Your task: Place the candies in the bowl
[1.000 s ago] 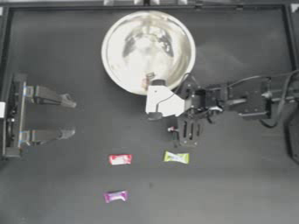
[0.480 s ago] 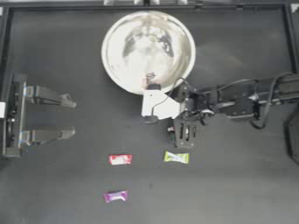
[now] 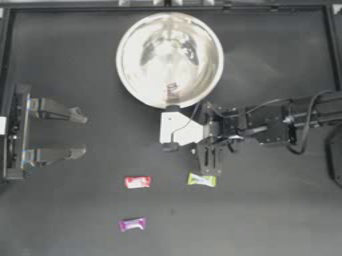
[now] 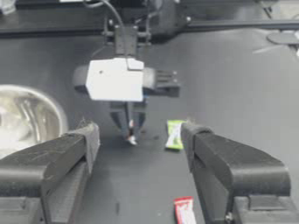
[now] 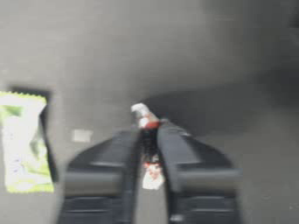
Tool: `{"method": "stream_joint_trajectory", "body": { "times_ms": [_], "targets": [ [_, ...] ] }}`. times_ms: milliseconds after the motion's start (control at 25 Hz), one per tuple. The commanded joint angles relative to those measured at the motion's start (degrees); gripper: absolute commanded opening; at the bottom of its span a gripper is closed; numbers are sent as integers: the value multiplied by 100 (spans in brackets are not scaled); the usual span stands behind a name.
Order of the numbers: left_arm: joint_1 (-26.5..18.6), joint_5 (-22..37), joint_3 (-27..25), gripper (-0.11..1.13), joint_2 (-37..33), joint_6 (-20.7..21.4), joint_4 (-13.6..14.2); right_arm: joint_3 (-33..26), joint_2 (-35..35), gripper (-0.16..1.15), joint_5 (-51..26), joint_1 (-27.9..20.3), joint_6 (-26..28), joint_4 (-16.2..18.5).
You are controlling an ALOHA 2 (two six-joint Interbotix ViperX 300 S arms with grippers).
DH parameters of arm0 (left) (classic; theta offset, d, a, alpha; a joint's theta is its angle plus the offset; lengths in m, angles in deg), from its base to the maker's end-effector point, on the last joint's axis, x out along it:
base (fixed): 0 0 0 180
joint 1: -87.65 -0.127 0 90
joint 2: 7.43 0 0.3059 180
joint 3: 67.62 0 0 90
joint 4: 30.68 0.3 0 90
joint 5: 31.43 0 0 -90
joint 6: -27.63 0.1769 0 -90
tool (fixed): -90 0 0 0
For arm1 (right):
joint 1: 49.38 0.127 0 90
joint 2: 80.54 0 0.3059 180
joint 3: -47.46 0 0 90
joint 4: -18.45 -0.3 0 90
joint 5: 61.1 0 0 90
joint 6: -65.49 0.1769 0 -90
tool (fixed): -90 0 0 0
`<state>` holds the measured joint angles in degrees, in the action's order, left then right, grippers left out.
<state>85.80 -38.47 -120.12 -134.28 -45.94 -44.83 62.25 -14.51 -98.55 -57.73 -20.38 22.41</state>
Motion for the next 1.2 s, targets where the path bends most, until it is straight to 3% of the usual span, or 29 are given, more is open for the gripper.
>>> {"method": "stream_joint_trajectory", "body": {
  "times_ms": [40,280,640,880,1200],
  "targets": [
    [0,-18,105,91,53,0,-9,-88,79,30,-62,-26,-18,35],
    [0,-18,88,91,53,0,-9,-105,387,30,-44,53,-9,-35],
    [0,9,79,91,53,0,-35,26,1854,29,800,44,-105,-35],
    [0,9,88,91,53,0,-35,-26,2101,29,1239,-466,-123,167],
    [0,-9,97,91,88,0,-35,-308,1573,28,2013,-1415,-290,404]
  ]
}}
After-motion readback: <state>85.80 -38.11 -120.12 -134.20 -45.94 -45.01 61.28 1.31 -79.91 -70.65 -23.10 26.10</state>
